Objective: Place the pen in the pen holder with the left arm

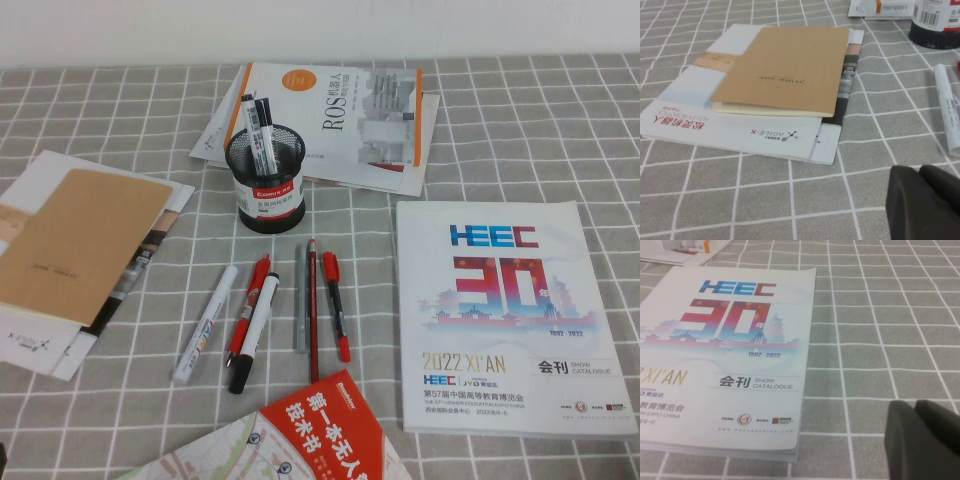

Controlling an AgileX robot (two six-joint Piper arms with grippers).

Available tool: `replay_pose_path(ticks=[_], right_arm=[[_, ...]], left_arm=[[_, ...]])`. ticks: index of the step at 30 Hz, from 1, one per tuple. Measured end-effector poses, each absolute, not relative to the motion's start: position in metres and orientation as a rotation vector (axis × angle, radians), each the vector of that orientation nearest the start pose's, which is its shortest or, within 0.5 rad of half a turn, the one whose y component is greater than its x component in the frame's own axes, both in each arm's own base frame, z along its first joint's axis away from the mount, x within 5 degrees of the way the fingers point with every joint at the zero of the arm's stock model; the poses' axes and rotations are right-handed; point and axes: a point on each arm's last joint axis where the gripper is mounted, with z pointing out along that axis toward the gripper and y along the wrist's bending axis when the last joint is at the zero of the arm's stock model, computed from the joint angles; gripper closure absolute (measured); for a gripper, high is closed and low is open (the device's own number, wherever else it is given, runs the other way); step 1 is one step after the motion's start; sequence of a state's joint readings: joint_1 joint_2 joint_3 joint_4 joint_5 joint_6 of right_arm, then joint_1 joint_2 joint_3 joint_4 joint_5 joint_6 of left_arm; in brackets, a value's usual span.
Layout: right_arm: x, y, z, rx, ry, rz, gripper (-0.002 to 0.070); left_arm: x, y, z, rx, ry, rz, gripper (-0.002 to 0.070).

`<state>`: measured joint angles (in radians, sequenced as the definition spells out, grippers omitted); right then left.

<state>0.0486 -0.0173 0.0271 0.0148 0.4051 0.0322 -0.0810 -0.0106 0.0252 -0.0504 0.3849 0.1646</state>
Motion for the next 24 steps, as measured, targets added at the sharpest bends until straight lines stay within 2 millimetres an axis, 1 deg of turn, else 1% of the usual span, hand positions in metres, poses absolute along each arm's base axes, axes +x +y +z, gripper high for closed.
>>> replay_pose_path(ticks=[16, 24], right_arm=[[0.0513, 0.0030, 0.1687, -0.007, 1.899, 0.070, 0.0689], [0.0513, 0.0030, 0.1687, -0.007, 1.899, 0.070, 0.0689]], left_arm=[[0.0521, -0.0056, 0.1712, 0.206, 1.866, 0.018, 0.0677], [0.0540, -0.0071, 0.1784, 0.151, 1.789, -0.039, 0.0677]])
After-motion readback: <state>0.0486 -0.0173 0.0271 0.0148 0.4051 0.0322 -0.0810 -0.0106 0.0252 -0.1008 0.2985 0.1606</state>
